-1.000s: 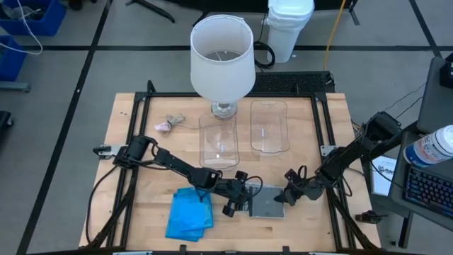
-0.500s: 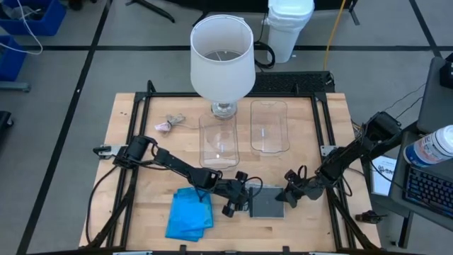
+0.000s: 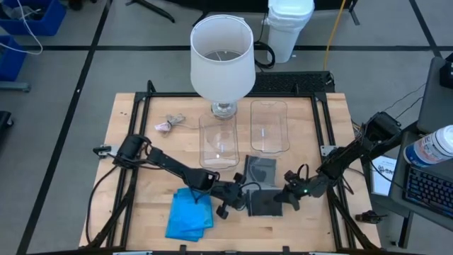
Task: Pick & place jewel cases by type
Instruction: Put the black cd case into the right transparent bin
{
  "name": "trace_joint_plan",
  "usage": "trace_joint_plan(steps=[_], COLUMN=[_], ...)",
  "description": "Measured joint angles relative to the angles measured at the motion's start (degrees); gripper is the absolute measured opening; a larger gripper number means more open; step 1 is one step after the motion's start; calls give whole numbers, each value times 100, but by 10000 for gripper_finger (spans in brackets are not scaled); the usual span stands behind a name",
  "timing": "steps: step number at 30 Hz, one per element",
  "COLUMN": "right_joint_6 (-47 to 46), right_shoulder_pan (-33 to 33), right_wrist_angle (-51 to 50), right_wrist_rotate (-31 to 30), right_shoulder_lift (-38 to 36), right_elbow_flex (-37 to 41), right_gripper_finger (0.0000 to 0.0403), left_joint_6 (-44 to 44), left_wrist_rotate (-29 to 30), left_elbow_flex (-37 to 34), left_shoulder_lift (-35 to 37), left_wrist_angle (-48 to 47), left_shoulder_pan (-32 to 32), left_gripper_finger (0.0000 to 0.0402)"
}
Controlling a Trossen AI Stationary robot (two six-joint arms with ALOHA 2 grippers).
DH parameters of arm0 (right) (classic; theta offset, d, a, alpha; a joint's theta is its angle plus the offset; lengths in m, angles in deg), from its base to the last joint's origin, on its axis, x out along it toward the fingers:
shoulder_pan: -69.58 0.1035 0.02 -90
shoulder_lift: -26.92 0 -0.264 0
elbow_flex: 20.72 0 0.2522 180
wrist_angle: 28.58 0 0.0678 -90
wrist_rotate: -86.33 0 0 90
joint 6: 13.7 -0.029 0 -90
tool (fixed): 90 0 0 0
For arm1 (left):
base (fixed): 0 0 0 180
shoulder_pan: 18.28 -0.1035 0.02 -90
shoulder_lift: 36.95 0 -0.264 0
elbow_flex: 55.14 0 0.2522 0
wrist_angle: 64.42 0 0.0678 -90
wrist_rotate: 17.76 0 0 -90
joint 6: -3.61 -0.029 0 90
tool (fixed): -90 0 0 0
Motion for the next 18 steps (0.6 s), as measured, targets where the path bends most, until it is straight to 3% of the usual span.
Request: trace_joint_plan(steps=[14, 18], right_joint_6=[1628, 2253], right_shoulder_pan=[-12, -151], right_wrist_angle=[1968, 1999], right_wrist_rotate=[117, 1], right_shoulder_lift=[-26, -399], right_elbow_flex=[-3, -7], right_gripper_finger=[23, 22], left_joint_6=[133, 296], left_wrist_rotate=[0, -2], left_elbow_flex=[4, -18], left_shoulder_lift=[760, 963], left_wrist_angle=[-1567, -2115], left_shoulder_pan=[437, 456], left_gripper_finger=[33, 33])
